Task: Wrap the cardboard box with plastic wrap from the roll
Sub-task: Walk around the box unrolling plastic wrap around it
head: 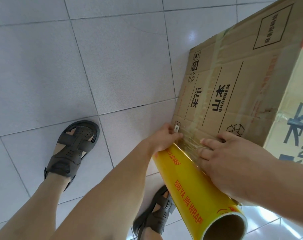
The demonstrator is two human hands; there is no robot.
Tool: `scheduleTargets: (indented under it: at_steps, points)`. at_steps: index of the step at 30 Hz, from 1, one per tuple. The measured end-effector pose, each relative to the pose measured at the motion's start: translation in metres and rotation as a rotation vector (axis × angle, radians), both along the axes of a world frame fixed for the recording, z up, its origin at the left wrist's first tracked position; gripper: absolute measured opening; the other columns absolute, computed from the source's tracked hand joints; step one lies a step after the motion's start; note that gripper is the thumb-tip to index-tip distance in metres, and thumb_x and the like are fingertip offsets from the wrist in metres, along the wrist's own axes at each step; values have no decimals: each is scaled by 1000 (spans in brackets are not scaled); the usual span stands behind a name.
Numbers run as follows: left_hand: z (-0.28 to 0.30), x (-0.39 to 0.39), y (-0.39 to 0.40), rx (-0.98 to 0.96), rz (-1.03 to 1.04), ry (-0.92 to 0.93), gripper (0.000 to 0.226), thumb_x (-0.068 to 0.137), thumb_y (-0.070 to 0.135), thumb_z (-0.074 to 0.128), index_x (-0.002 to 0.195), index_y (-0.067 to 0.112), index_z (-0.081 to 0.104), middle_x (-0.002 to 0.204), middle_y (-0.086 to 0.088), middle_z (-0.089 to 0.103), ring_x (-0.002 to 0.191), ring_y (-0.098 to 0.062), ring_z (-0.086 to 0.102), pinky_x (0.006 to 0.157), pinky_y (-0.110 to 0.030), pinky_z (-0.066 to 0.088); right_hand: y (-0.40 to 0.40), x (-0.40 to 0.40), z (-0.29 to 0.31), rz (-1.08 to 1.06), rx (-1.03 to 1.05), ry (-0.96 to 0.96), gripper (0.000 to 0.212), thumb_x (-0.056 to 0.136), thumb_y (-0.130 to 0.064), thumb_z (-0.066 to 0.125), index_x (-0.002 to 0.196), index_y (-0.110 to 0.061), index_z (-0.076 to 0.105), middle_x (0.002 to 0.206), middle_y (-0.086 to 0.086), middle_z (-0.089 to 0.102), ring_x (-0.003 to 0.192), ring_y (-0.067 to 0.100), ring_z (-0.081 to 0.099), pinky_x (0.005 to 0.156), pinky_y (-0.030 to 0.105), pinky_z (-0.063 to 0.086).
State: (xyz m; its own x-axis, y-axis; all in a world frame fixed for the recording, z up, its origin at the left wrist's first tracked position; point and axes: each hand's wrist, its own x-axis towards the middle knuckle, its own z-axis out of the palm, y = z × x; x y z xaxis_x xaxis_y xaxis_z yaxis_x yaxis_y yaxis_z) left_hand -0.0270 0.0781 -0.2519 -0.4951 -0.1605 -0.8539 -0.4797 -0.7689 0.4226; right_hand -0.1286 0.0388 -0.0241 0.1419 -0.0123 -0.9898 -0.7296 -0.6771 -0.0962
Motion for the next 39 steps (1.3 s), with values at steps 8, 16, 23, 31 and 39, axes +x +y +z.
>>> scheduleTargets:
  at_steps: [8, 16, 23, 31, 39]
  points:
    - [-13, -3, -2, 8, -162, 110, 100, 93, 62, 77, 172, 31, 25, 173, -8, 42, 154, -36, 46, 128, -54, 37, -3, 0, -27, 136, 85, 67, 59, 100, -41, 43, 154, -22, 29, 163, -1, 20, 149, 23, 13, 114, 50, 18]
    - [-12, 0, 1, -48, -137, 43, 74, 103, 56, 68, 164, 24, 42, 157, -6, 59, 141, -34, 58, 116, -48, 47, -7, 1, -23, 156, 78, 115, 56, 103, -41, 27, 156, -22, 22, 165, 0, 12, 151, 24, 7, 116, 50, 13]
    - [-8, -14, 15, -107, -255, 53, 92, 103, 83, 27, 175, 26, 21, 179, -5, 31, 164, -32, 31, 134, -54, 25, -6, 5, -19, 208, 59, 139, 61, 102, -46, 32, 157, -23, 16, 166, 1, 9, 151, 28, 5, 116, 52, 11]
    - [9, -16, 21, -125, -253, -52, 87, 104, 82, 18, 171, 29, 31, 174, -8, 41, 161, -35, 37, 132, -56, 26, -2, 5, -6, 216, -53, 91, 51, 100, -45, 40, 147, -26, 42, 159, 2, 30, 146, 29, 19, 111, 53, 19]
    - [-13, -53, 55, -76, 143, -77, 110, 71, 110, 33, 148, 36, 61, 149, -7, 68, 139, -32, 63, 120, -58, 46, 90, 0, 95, -1203, -1019, -424, 26, 89, -54, 46, 108, -39, 55, 100, -24, 57, 77, -1, 53, 65, 15, 39]
